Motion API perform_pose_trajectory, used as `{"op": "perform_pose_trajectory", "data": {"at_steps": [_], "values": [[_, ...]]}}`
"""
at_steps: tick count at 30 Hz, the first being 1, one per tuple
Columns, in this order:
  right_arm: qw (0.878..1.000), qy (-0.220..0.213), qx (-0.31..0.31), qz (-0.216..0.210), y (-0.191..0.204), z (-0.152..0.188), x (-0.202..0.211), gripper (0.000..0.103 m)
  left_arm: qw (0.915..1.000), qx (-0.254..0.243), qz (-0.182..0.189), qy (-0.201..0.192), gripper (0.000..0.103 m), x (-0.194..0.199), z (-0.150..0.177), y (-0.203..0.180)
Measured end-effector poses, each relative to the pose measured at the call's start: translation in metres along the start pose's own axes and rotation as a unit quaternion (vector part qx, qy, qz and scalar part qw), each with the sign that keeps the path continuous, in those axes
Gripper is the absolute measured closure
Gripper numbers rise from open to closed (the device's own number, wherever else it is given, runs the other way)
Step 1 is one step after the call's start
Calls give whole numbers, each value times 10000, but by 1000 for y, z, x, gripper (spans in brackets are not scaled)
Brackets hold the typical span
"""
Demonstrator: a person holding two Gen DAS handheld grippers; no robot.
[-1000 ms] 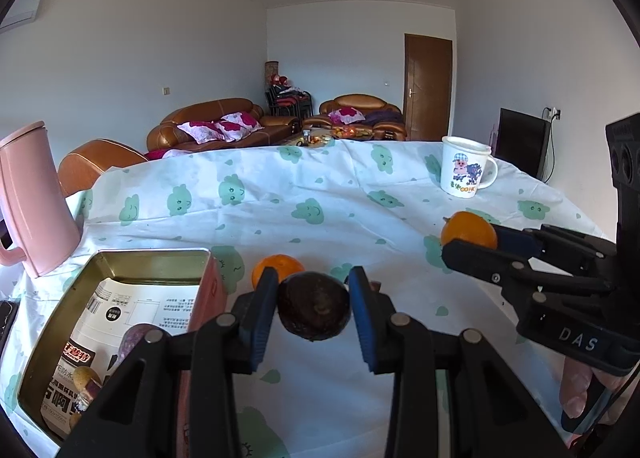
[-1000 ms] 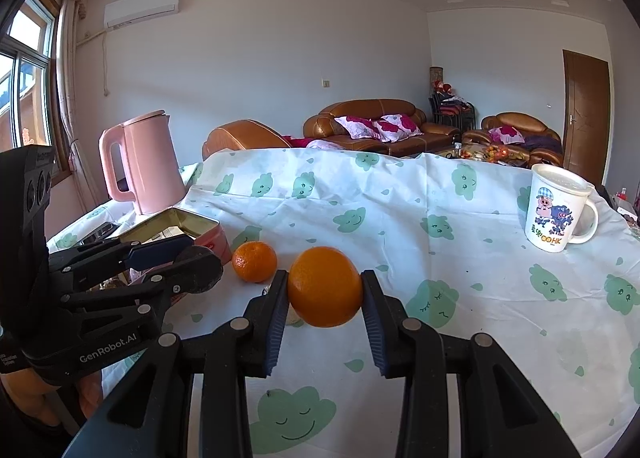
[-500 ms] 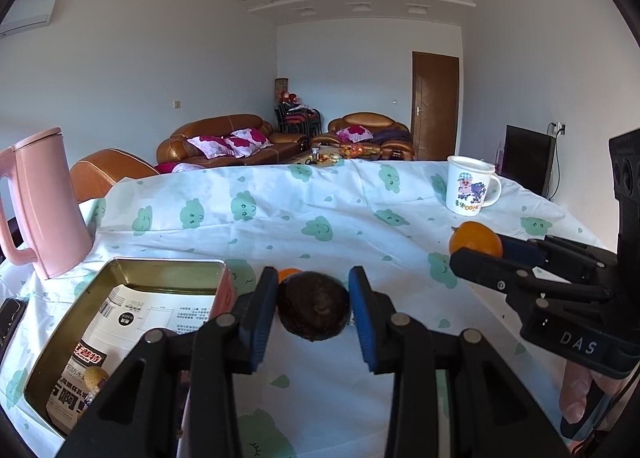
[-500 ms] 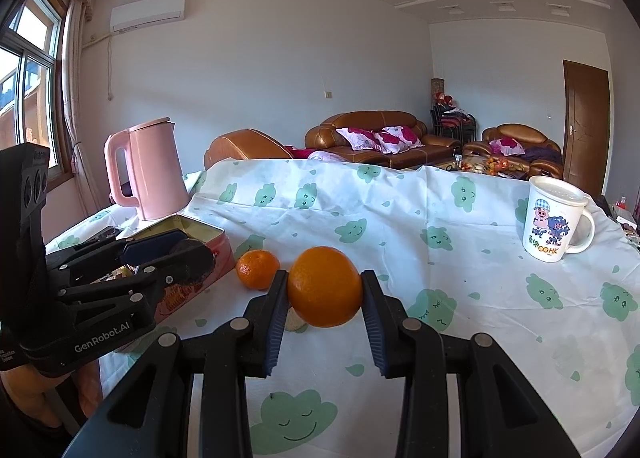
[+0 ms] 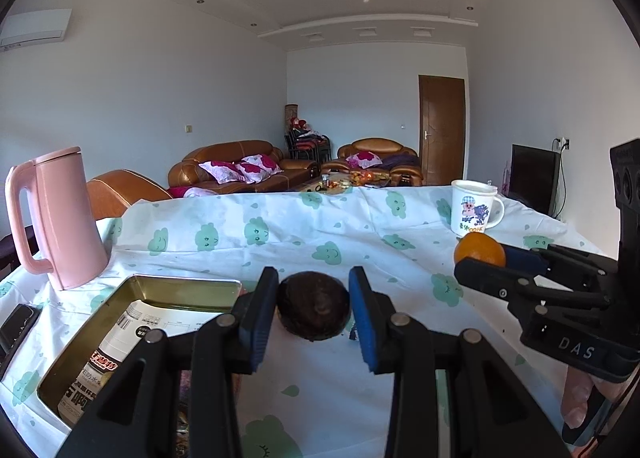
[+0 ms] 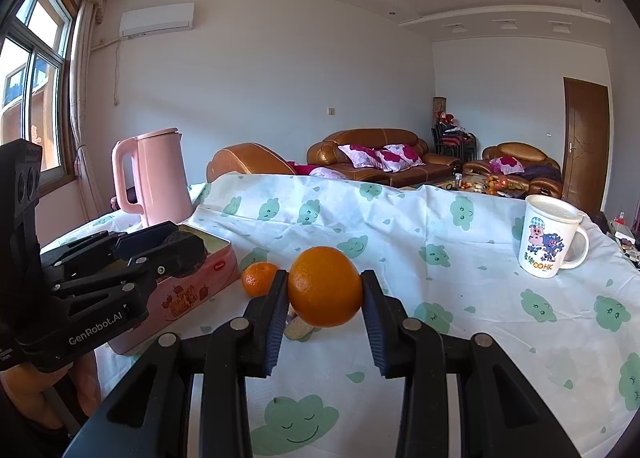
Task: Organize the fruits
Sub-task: 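Carry the orange and mangosteen over the pink tin with both grippers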
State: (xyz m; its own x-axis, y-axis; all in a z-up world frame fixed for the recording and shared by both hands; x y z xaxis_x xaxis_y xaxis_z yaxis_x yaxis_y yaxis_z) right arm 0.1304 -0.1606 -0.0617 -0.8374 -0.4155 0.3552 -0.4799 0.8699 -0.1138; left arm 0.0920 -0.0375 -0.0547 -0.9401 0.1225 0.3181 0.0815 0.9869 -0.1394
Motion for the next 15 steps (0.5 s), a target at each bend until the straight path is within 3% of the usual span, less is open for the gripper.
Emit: {"op": "perform_pose_trajectory", "data": {"at_steps": [15], "values": [[9997, 209, 156, -40, 13, -2, -9, 65, 9999, 86, 61, 55, 65, 4, 0, 9]]}}
Point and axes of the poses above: each gripper's, at about its wrist camera, not at the fingertips, and x roughly against the way its jaws point, y to its left, z to its underside, the point moved 5 cm from there along -x, roughly the way its jaws point, and after that the axes turned 9 degrees about x, right-handed, at the moved point
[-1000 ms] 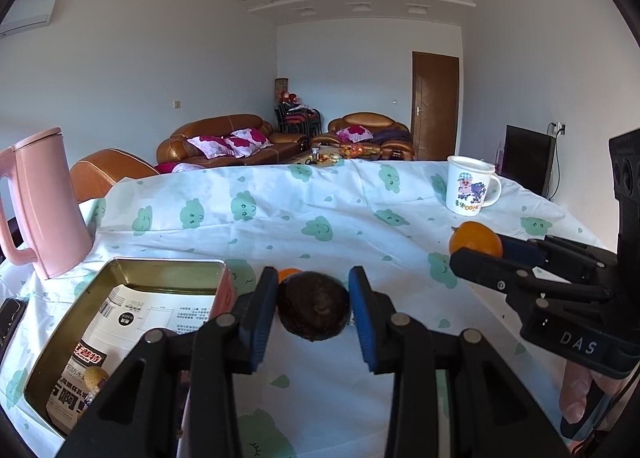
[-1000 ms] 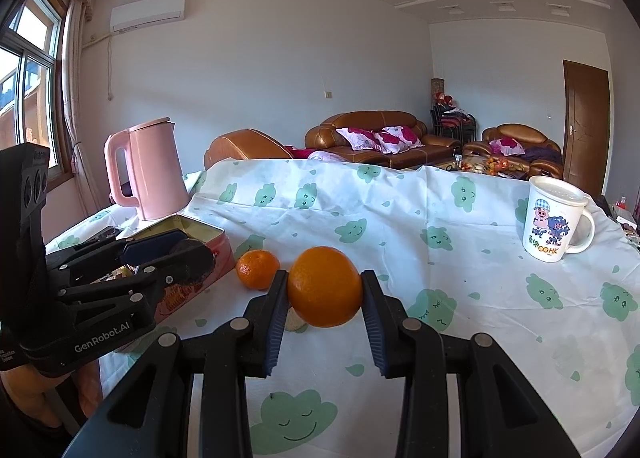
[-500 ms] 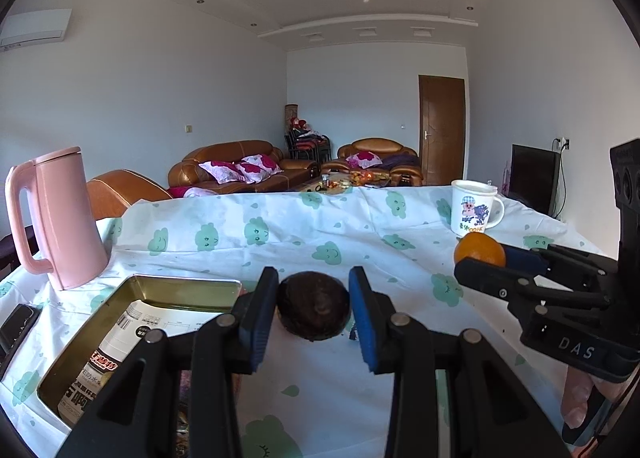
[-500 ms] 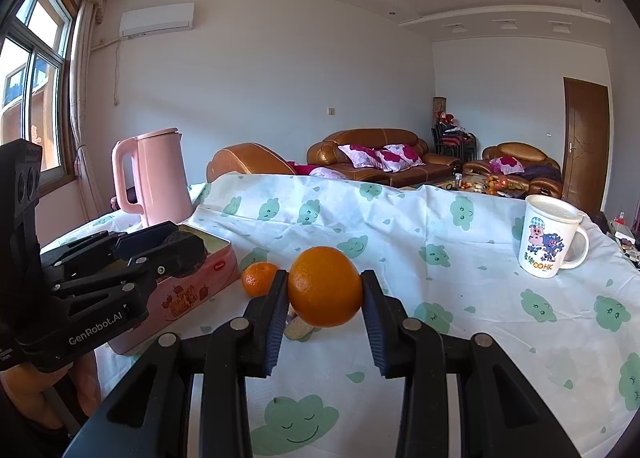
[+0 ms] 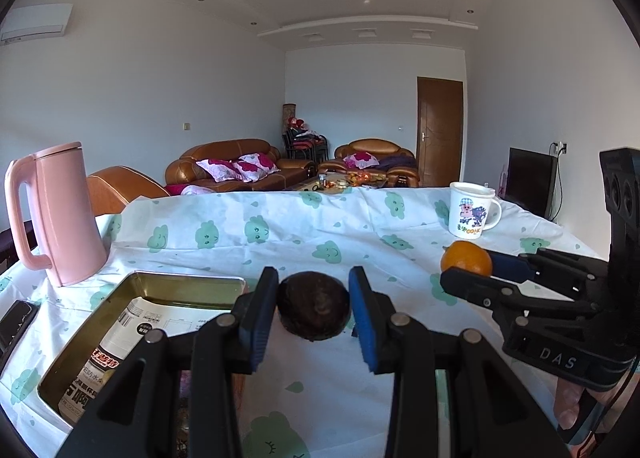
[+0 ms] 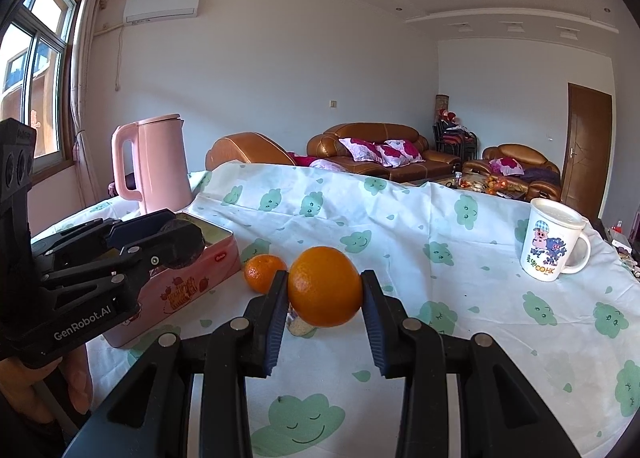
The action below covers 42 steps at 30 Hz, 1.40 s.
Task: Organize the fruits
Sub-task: 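Carry the orange and mangosteen over the pink tin with both grippers, then open both grippers to drop the orange and mangosteen into the tin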
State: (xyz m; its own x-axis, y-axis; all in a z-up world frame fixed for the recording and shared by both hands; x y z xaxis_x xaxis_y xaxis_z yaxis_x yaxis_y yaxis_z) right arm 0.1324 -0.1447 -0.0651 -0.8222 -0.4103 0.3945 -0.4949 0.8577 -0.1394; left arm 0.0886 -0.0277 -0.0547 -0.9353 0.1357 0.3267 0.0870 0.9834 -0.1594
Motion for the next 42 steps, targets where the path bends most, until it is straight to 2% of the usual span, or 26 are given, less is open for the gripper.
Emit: {"op": "perform_pose_trajectory", "data": {"at_steps": [7, 14, 18, 28, 36, 38, 40, 41, 42], "values": [[9992, 35, 129, -385, 33, -21, -15, 65, 9993, 191, -314, 43, 65, 15, -10, 43], [9944, -65, 515, -925, 94, -54, -29, 65, 9952, 360, -897, 170, 65, 30, -15, 105], [9905, -31, 757, -1149, 128, -63, -42, 65, 9920, 542, -1098, 294, 65, 34, -12, 136], [9800, 327, 1241, -1522, 189, -58, -82, 65, 9874, 769, -1193, 693, 65, 30, 11, 173], [9757, 723, 1334, -1581, 200, -46, -103, 65, 9855, 834, -1201, 858, 64, 25, 21, 179], [9741, 831, 1306, -1651, 202, -43, -104, 65, 9845, 833, -1305, 829, 61, 26, 21, 181], [9739, 837, 1325, -1642, 202, -41, -102, 63, 9830, 854, -1434, 760, 46, 28, 19, 186], [9750, 789, 1331, -1592, 200, -42, -98, 56, 9827, 906, -1451, 707, 42, 31, 18, 188], [9766, 738, 1305, -1543, 196, -44, -93, 52, 9823, 985, -1460, 644, 30, 33, 16, 190]]}}
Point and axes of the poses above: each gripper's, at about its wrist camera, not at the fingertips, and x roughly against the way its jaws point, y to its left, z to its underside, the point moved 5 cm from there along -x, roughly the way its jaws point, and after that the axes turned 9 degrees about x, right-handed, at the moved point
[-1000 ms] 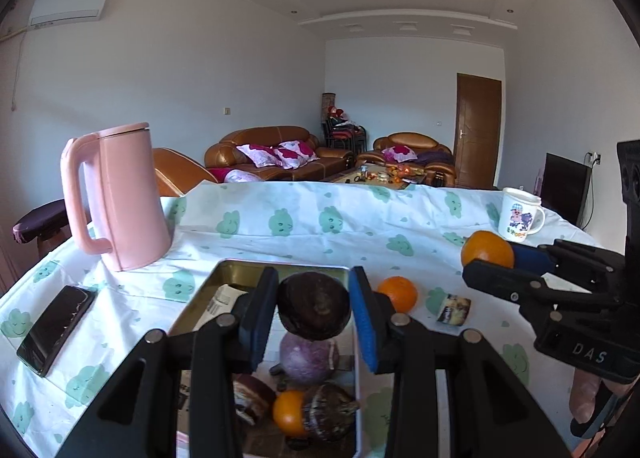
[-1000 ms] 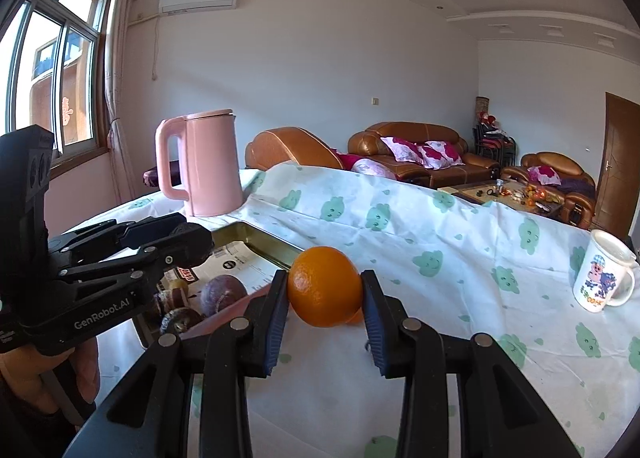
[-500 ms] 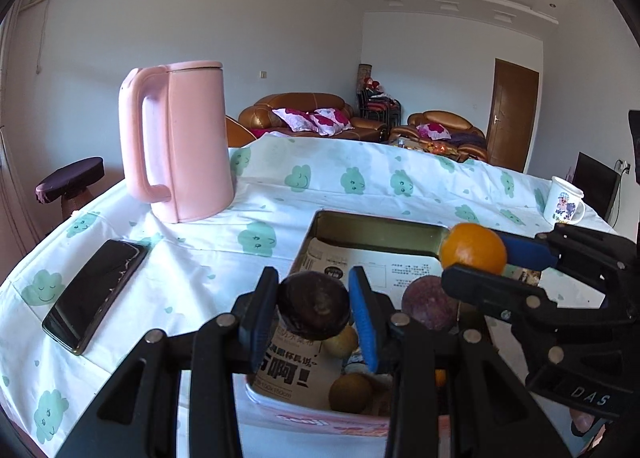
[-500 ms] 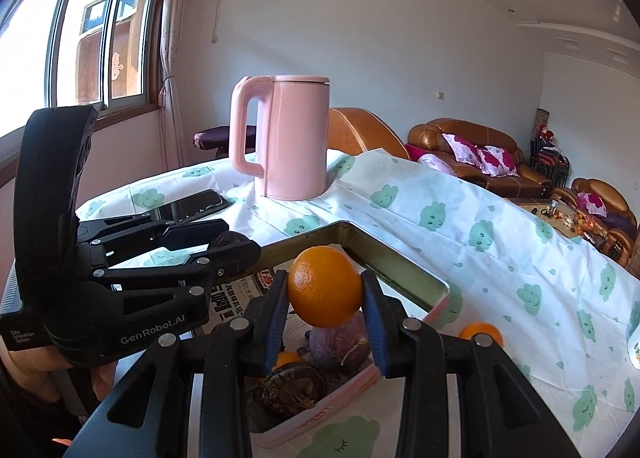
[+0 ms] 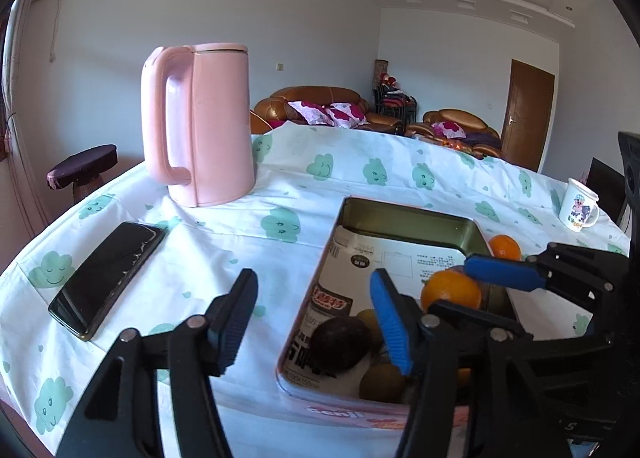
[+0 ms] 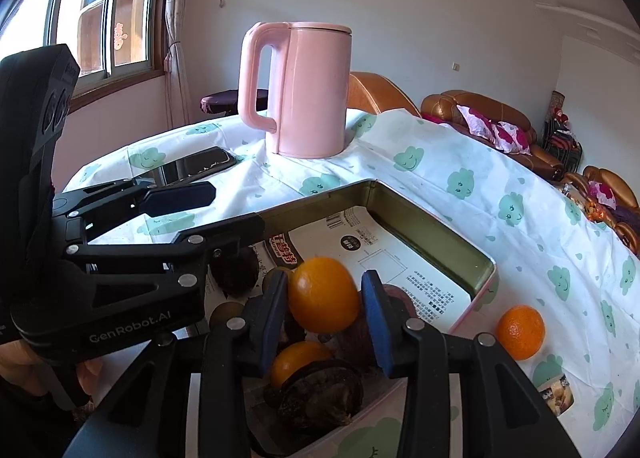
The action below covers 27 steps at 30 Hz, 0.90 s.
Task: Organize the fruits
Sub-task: 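Open both grippers to drop the orange and mangosteen into the tin, then grasp the packaged snack cup with the right gripper while the left gripper grasps an orange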
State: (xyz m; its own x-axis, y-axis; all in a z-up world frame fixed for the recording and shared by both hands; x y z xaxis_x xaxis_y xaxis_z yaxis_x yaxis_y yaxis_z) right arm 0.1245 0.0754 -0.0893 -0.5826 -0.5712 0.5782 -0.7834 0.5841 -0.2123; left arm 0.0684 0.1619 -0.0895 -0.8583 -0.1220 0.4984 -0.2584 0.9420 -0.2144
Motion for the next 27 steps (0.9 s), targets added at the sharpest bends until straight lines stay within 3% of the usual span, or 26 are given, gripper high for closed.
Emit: {"op": "perform_pose_trajectory", "data": {"at_steps": [1, 2, 7, 11, 14, 18, 21, 27], "values": [[10000, -80, -31, 28, -3, 1, 8, 46, 9999, 83, 10, -55, 18, 3, -2, 2], [9998, -159, -48, 64, -8, 2, 17, 44, 9998, 133, 34, -125, 15, 7, -3, 1], [9967, -87, -127, 799, -56, 27, 50, 38, 9992, 104, 283, -254, 12, 18, -8, -21], [9865, 241, -726, 1450, -114, 60, 66, 37, 9991, -123, 299, -291, 2, 18, -6, -40], [9844, 141, -1081, 1381, -128, 67, 75, 37, 9993, -244, 84, -276, 2, 14, -4, -44], [9870, 157, -913, 1313, -119, 65, 70, 37, 9990, -328, -84, -300, 2, 12, -8, -44], [9866, 262, -884, 1347, -117, 71, 63, 37, 9970, -694, -328, -83, 2, 1, -7, -46], [9818, 488, -1078, 1483, -132, 86, 63, 37, 9972, -661, -309, 165, 2, -1, -2, -42]]}}
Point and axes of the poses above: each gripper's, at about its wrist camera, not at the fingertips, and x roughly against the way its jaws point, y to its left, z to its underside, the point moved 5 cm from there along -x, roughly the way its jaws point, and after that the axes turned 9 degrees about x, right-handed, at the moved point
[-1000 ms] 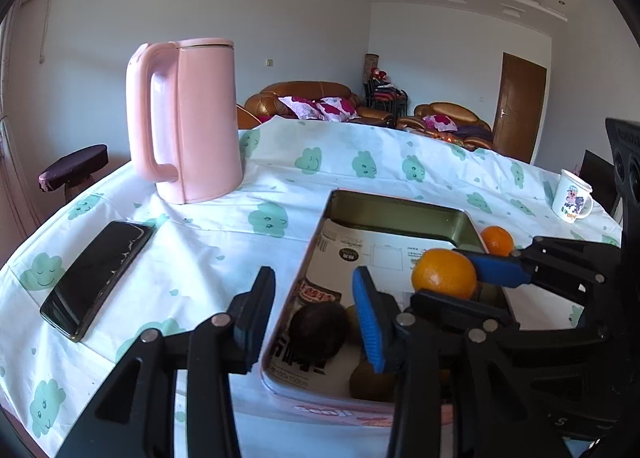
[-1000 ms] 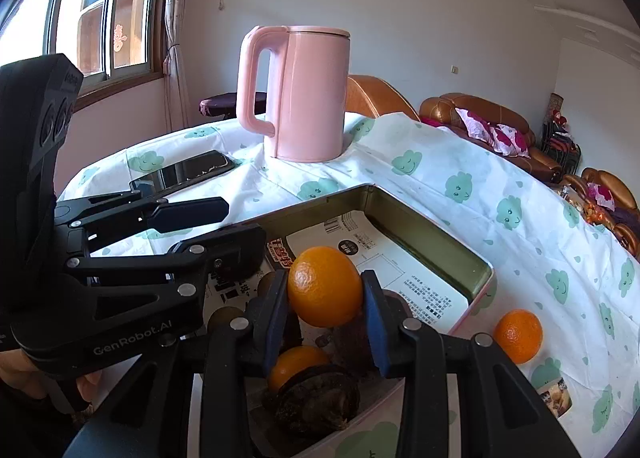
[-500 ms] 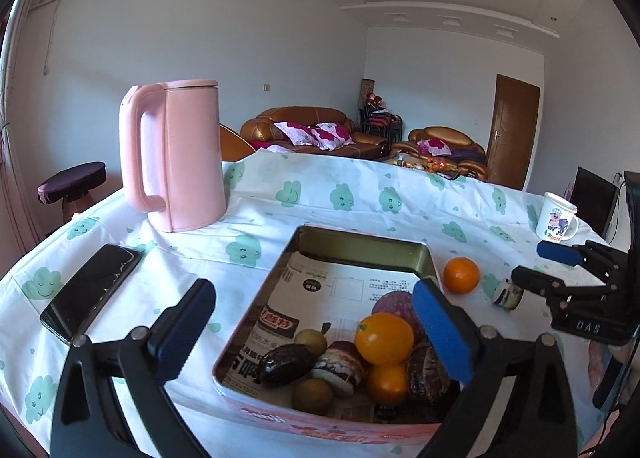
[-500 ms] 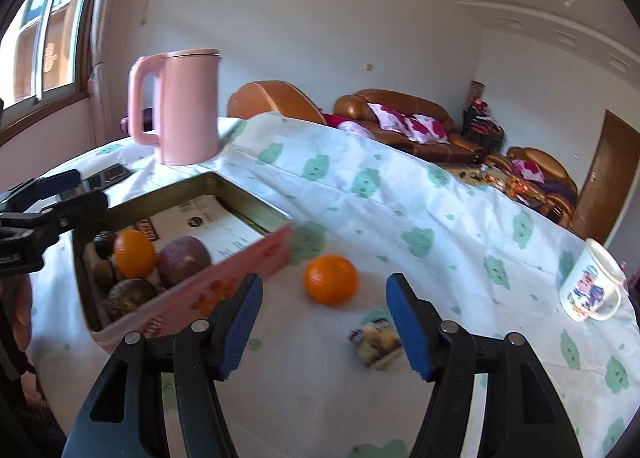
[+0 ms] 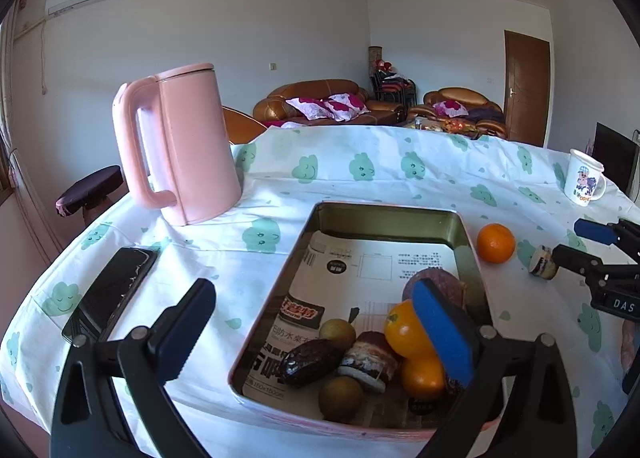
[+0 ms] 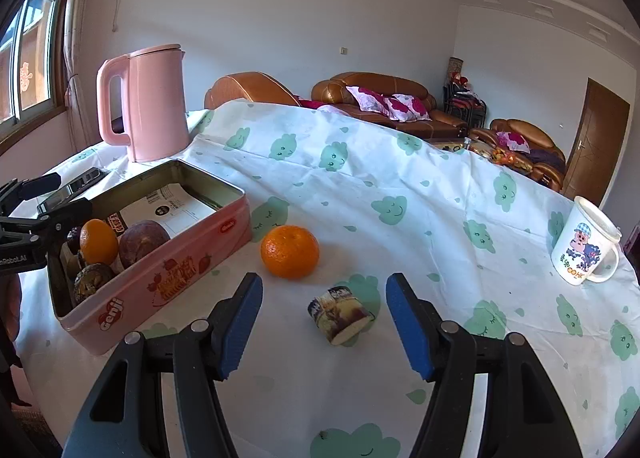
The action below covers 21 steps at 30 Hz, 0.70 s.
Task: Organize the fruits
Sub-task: 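Grasp the packaged snack cup with the right gripper while the left gripper grasps an orange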
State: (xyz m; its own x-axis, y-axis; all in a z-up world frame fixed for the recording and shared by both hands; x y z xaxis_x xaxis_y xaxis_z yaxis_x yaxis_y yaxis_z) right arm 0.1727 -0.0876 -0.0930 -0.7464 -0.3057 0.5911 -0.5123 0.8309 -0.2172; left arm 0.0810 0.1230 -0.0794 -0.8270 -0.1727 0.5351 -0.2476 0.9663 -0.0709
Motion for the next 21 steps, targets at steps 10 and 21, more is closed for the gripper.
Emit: {"op": "perform_pose_trajectory", "data": {"at_steps": [10, 21], "values": [[9994, 308, 41, 120, -10, 8, -12, 37, 9951, -733, -669, -45, 0, -13, -8, -3], [9973, 676, -152, -262, -17, 12, -33, 37, 9993, -189, 46, -323, 1, 5, -33, -16]]}}
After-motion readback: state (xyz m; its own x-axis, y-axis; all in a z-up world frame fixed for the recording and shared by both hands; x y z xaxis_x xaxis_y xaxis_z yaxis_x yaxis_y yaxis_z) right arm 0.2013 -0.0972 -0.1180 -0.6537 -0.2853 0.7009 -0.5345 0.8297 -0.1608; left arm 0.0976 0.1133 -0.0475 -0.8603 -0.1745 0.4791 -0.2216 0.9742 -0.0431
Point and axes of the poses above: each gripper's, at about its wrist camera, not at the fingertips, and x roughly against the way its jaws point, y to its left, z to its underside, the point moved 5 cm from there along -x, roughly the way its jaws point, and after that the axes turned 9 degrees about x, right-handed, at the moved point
